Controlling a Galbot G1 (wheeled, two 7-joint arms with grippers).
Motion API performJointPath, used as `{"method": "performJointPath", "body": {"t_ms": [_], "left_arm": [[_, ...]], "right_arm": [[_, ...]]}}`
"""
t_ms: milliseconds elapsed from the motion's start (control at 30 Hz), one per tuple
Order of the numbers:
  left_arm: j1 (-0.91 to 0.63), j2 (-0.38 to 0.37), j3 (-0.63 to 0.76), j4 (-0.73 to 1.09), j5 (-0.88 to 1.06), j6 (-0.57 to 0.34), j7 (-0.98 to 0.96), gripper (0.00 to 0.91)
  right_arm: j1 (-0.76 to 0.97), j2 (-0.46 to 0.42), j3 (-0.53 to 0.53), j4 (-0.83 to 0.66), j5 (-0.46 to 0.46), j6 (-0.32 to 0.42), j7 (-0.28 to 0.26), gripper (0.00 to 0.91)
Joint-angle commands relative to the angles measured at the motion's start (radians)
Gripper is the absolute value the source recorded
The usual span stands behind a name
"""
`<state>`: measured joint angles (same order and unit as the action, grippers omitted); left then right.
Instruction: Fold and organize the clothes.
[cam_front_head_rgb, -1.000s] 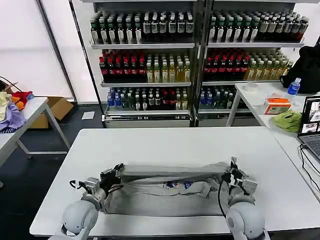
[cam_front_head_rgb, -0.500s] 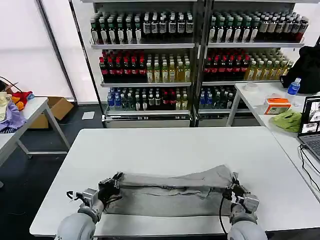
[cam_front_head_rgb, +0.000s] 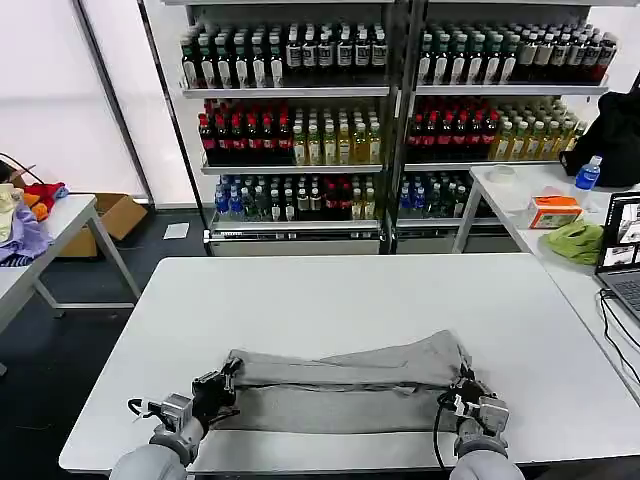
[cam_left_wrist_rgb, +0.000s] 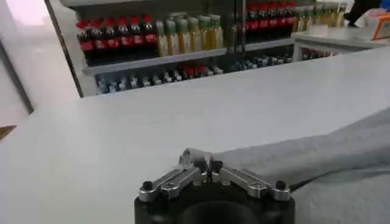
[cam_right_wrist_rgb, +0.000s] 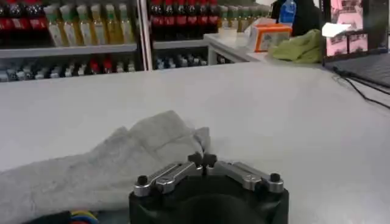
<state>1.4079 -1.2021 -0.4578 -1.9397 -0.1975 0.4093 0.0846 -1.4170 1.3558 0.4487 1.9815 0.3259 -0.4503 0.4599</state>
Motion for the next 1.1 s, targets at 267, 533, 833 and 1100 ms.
{"method": "performJointPath", "body": {"t_ms": [267, 533, 833, 1100], "left_arm": [[0.041, -0.016, -0.007, -0.049, 0.043, 0.006, -0.006, 0.907], [0.058, -0.043, -0.020, -0.103, 0.069, 0.016, -0.022, 0.907], [0.057, -0.085, -0.057, -0.082, 0.046, 0.029, -0.057, 0.907], [0.083, -0.122, -0.054, -0.076, 0.000, 0.036, -0.058, 0.907]], "right_arm": [[-0.044, 0.004, 0.000, 0.073, -0.055, -0.012, -0.008, 0.907], [-0.070, -0.024, 0.050, 0.220, -0.036, -0.037, -0.002, 0.907], [-0.066, -0.033, 0.065, 0.340, -0.021, -0.047, 0.002, 0.907], [-0.054, -0.035, 0.054, 0.330, -0.015, -0.047, 0.001, 0.907]]}}
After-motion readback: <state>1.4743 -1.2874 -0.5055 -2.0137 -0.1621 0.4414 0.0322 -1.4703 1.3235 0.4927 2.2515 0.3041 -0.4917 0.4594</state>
